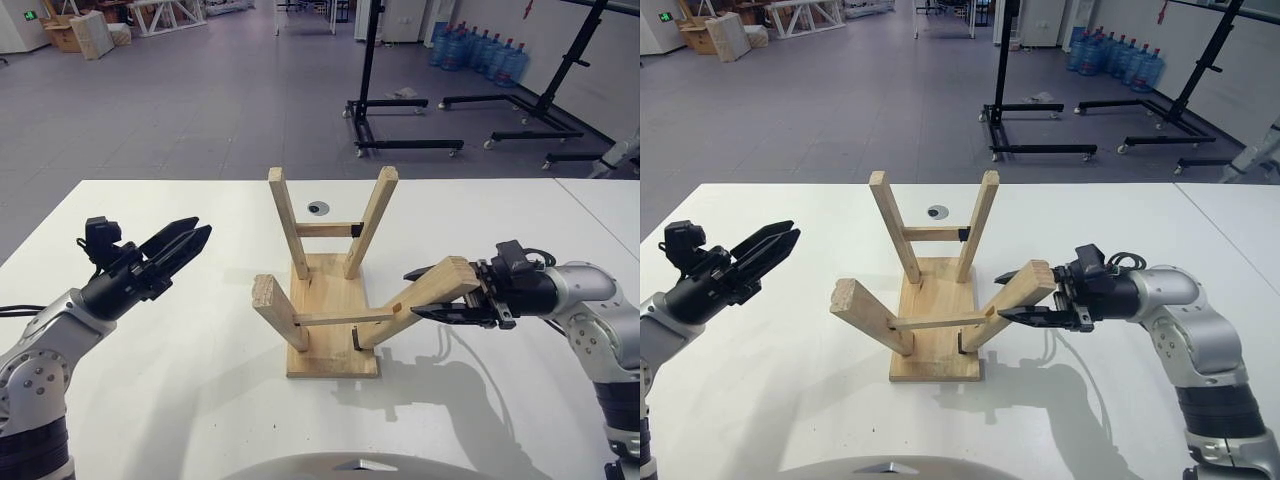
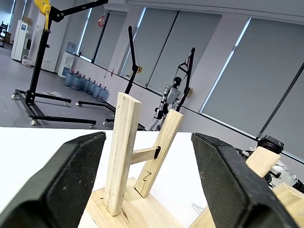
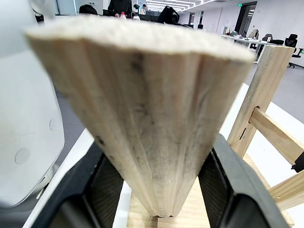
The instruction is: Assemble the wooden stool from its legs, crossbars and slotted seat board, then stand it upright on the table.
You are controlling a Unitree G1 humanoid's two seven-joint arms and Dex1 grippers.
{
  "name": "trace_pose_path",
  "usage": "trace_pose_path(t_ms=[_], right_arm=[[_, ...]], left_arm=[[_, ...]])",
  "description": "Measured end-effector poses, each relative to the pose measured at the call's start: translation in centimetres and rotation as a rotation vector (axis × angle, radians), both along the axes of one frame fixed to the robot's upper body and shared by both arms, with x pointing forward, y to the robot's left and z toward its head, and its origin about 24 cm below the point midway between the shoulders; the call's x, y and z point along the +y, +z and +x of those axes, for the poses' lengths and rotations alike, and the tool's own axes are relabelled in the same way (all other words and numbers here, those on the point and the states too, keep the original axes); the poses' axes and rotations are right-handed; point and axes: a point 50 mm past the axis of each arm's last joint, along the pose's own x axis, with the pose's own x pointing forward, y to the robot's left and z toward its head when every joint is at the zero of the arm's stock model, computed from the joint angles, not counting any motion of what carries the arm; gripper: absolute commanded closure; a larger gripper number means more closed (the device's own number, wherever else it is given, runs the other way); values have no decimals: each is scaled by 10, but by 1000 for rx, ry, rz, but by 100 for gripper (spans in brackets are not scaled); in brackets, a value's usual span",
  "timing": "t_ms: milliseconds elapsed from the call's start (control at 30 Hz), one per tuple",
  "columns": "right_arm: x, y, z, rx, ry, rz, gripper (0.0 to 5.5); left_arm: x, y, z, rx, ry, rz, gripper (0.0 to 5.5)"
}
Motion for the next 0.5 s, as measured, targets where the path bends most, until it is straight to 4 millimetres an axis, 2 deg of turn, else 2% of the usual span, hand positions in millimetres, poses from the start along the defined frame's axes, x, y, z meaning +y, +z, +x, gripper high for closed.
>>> trace_pose_path(t_ms=[500], right_arm=[[9,-4,-5,-36,7,-31,345]], left_arm=[[-5,-5,1,12,-13,17,220]])
